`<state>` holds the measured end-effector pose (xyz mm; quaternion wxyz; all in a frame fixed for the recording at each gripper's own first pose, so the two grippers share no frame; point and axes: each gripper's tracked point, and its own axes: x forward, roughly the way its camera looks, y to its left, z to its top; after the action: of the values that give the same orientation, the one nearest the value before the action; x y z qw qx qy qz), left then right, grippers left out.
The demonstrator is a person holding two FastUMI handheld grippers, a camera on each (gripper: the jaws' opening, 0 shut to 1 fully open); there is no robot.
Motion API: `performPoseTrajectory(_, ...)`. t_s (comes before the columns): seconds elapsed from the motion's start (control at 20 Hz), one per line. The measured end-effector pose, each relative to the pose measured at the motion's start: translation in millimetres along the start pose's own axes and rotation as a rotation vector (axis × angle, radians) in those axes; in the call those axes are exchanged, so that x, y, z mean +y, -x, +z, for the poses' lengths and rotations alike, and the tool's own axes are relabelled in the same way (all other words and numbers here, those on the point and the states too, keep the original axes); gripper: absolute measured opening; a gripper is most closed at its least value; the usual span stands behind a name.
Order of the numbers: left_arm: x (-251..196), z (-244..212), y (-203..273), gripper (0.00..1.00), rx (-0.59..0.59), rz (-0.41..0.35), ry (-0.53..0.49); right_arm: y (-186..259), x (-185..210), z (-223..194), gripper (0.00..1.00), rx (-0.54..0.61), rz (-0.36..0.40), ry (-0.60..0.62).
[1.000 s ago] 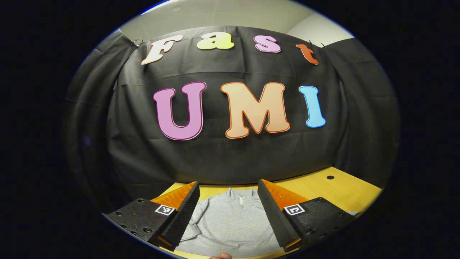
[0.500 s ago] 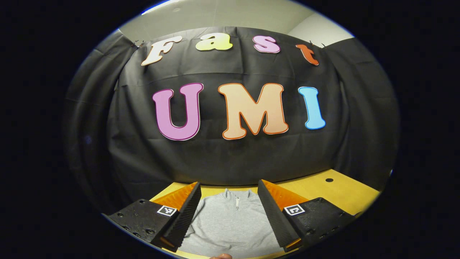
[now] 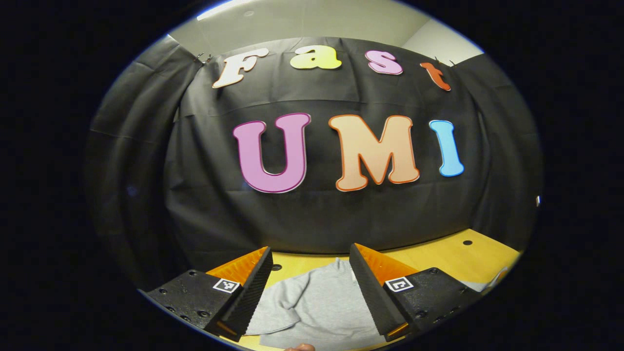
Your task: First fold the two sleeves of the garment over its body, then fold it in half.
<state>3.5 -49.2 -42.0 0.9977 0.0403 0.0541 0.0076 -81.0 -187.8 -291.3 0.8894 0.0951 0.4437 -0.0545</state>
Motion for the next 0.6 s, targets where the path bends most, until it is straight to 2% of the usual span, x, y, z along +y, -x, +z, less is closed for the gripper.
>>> performPoseTrajectory(0.6, 130.2, -27.0, 29.8, 0.92, 0.050, 0.208, 0.024, -39.2, 131.3, 76.6, 0.10, -0.093, 0.110, 0.042)
